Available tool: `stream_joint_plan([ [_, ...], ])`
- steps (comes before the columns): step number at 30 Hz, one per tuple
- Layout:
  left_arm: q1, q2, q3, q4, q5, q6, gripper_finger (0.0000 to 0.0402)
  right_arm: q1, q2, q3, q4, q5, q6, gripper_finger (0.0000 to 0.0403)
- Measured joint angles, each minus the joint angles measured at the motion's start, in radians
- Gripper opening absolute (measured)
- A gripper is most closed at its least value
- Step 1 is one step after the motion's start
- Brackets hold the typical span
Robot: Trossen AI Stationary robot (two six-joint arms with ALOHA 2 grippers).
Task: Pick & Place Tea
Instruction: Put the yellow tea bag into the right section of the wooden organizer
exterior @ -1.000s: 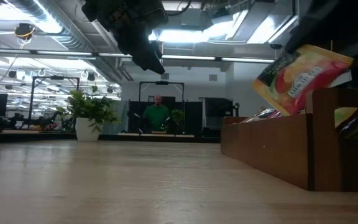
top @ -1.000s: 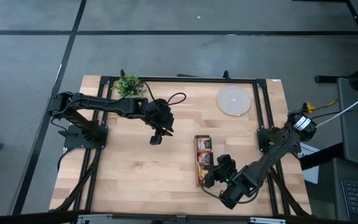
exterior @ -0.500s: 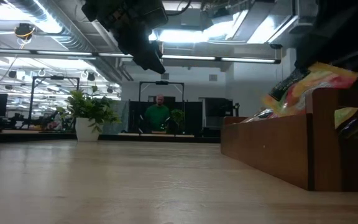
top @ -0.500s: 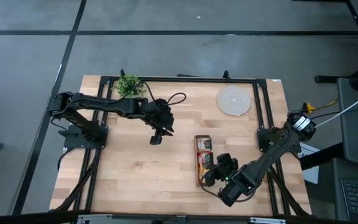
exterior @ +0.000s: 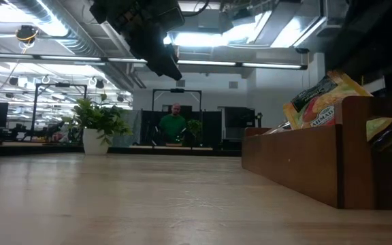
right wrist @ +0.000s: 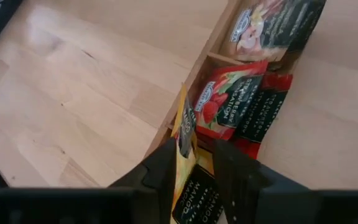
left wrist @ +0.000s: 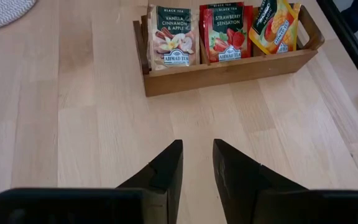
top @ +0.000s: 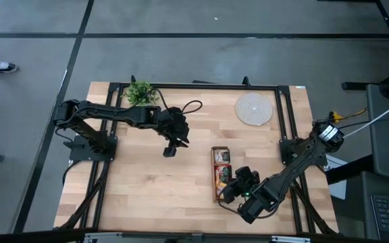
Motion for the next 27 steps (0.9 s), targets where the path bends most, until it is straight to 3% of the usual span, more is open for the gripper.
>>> stream_joint_plan([
  [9, 0.0, 0.0, 0.0, 0.0, 0.0, -0.007, 0.0084, -0.049, -0.12, 0.001, -0.069, -0.042, -0.164, 0.0105],
  [18, 0.0, 0.0, 0.0, 0.003, -0.001, -0.008, 0.0082, -0.291, -0.17, 0.002, -0.04, -0.493, -0.562, 0.0108],
  [27, 0.0, 0.0, 0.0, 0.018, -0.001, -0.037, 0.0084, -0.47, -0.17, 0.002, -0.014, -0.824, -0.824, 0.0108],
])
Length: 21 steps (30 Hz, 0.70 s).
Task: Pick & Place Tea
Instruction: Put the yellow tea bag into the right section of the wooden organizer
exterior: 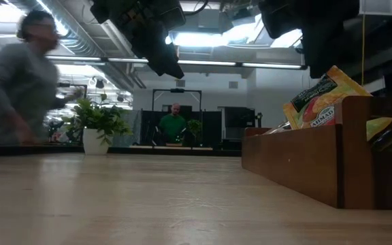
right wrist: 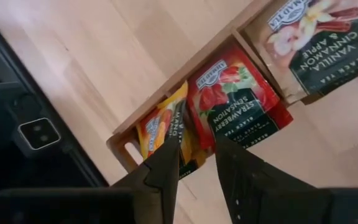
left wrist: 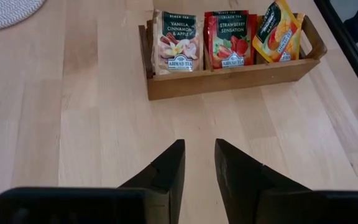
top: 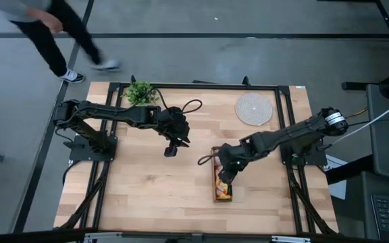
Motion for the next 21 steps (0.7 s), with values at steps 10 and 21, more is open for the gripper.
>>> stream_joint_plan([
  [10, 0.0, 0.0, 0.0, -0.001, -0.006, 0.003, 0.0086, -0.02, 0.044, -0.001, 0.026, -0.073, -0.027, 0.0108],
  [21, 0.0, 0.0, 0.0, 0.001, -0.006, 0.003, 0.0086, -0.01, 0.106, -0.001, 0.091, -0.118, -0.024, 0.0102],
])
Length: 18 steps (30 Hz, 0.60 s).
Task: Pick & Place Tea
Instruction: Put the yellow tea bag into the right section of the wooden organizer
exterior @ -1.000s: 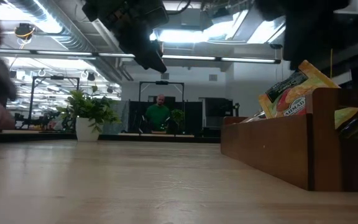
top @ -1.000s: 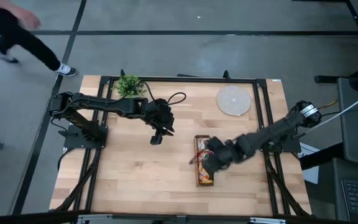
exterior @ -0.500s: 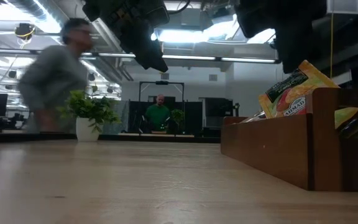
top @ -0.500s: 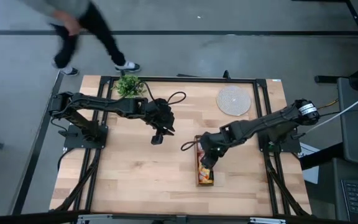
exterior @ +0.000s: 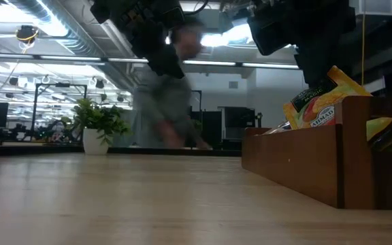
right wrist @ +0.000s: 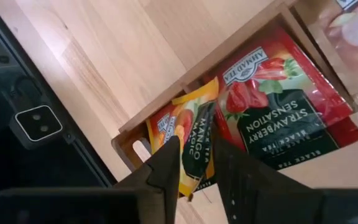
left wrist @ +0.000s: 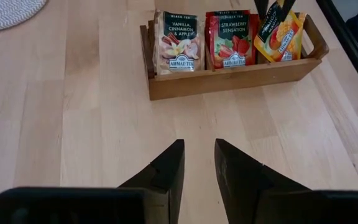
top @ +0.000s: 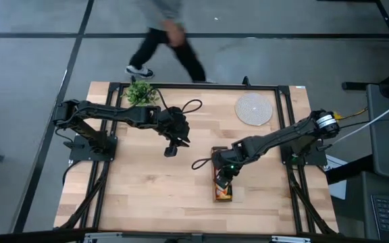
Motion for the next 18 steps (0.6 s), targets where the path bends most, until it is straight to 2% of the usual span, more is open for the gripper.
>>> stream_joint_plan([
  [3, 0.0, 0.0, 0.0, 0.0, 0.0, 0.0, 0.0084, 0.0, 0.0, 0.0, 0.003, 0.001, 0.001, 0.0078],
  [8, 0.0, 0.0, 0.0, 0.0, 0.0, 0.0, 0.0083, 0.009, 0.0, 0.0, 0.004, 0.002, -0.001, 0.001],
  [12, 0.0, 0.0, 0.0, 0.0, 0.0, 0.0, 0.0086, 0.026, 0.0, 0.0, 0.002, 0.003, 0.028, 0.0007],
  [18, 0.0, 0.0, 0.0, 0.0, 0.0, -0.001, 0.0082, 0.056, -0.004, 0.002, -0.002, 0.067, 0.081, 0.0004],
])
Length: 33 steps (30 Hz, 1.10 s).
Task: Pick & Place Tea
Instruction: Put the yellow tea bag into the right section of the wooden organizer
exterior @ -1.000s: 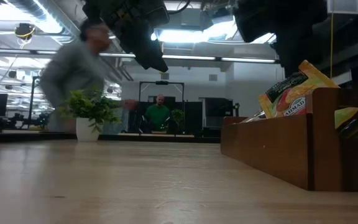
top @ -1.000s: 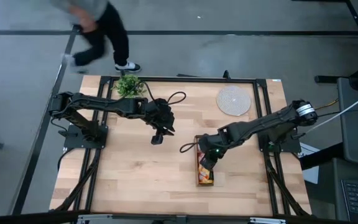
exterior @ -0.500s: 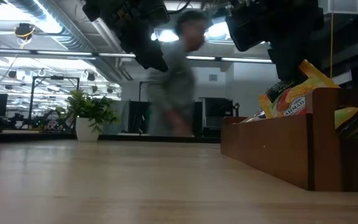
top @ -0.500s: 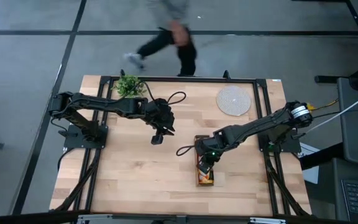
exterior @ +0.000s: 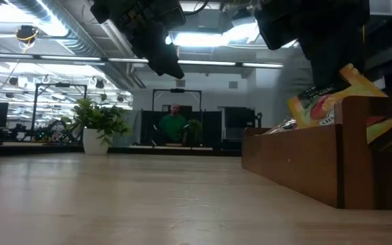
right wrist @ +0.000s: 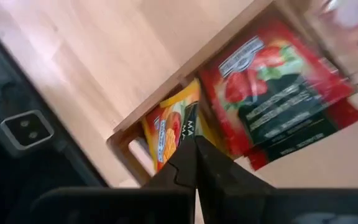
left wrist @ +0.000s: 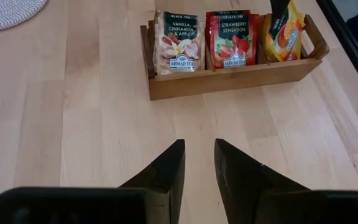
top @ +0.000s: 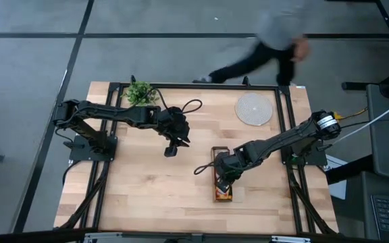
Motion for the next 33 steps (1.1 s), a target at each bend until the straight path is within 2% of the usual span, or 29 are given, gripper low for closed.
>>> stream_joint_plan([
  [8, 0.0, 0.0, 0.0, 0.0, 0.0, -0.008, 0.0086, 0.088, -0.001, 0.06, -0.072, 0.213, 0.128, 0.0002],
  [15, 0.0, 0.0, 0.0, 0.0, 0.0, -0.007, 0.0083, 0.214, -0.002, 0.087, -0.118, 0.4, 0.42, 0.0002],
  [22, 0.0, 0.0, 0.0, -0.001, -0.001, 0.012, 0.0084, 0.301, 0.004, 0.087, -0.113, 0.494, 0.675, 0.0001],
  [33, 0.0, 0.0, 0.0, 0.0, 0.0, 0.022, 0.0085, 0.306, 0.047, 0.085, -0.146, 0.528, 0.778, 0.0001],
])
